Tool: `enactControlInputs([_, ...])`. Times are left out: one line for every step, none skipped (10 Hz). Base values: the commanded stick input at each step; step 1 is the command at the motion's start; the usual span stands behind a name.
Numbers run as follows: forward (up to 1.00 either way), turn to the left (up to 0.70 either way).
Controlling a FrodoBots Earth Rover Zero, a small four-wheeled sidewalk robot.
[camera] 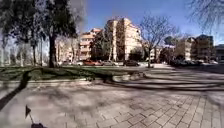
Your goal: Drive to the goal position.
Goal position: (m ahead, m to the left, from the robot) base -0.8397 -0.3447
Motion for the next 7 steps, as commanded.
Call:
enactControlInputs([0.0,-0.92])
enactControlInputs([0.0,-0.58])
enactControlInputs([-0.66,0.0])
enactControlInputs([-1.0,0.0])
enactControlInputs([-1.0,0.0])
enactControlInputs([-1.0,0.0])
enactControlInputs([-1.0,0.0])
